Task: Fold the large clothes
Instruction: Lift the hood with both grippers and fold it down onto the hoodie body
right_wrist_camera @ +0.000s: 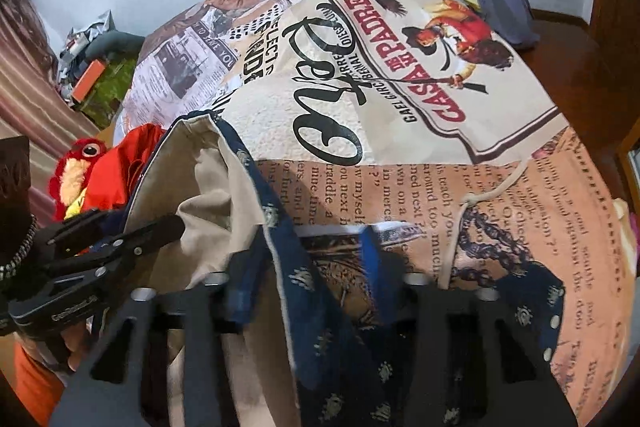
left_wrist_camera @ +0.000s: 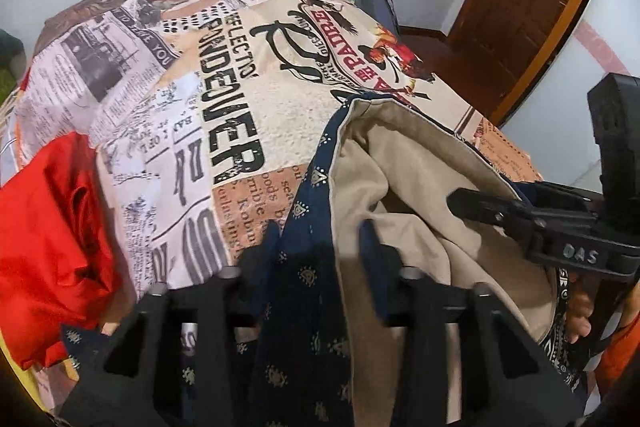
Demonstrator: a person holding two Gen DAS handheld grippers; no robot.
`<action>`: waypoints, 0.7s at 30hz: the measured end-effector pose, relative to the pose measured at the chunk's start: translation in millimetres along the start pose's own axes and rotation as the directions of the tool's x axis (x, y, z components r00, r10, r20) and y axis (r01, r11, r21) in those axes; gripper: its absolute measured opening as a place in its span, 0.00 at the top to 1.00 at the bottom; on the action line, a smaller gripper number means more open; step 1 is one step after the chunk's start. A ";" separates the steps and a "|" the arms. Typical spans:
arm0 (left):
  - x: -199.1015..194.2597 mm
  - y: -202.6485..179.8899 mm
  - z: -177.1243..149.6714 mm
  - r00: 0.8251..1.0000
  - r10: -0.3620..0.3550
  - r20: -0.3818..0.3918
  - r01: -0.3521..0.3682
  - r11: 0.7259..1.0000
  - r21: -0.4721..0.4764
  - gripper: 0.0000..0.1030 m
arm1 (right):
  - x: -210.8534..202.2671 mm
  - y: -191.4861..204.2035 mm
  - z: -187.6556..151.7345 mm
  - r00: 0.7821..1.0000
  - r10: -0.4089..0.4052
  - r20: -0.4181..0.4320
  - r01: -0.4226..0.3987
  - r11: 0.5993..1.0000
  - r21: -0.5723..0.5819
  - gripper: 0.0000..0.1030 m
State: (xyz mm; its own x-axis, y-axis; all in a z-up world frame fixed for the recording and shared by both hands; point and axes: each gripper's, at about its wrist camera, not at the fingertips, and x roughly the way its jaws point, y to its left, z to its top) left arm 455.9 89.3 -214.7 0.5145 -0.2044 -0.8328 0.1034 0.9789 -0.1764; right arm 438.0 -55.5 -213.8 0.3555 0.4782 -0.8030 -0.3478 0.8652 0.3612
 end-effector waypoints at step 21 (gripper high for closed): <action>-152.2 -56.4 -72.9 0.981 -0.184 0.065 0.176 0.978 0.112 0.96 | -119.9 53.6 -90.1 0.998 0.059 0.024 -0.055 0.988 -0.143 0.93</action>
State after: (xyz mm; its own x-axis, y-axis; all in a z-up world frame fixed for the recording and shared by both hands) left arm 309.7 64.9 -116.3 0.5411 -0.3800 -0.7502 0.2870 0.9220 -0.2600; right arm 298.6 -80.1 -140.8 0.3550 0.5315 -0.7691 -0.4875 0.8072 0.3328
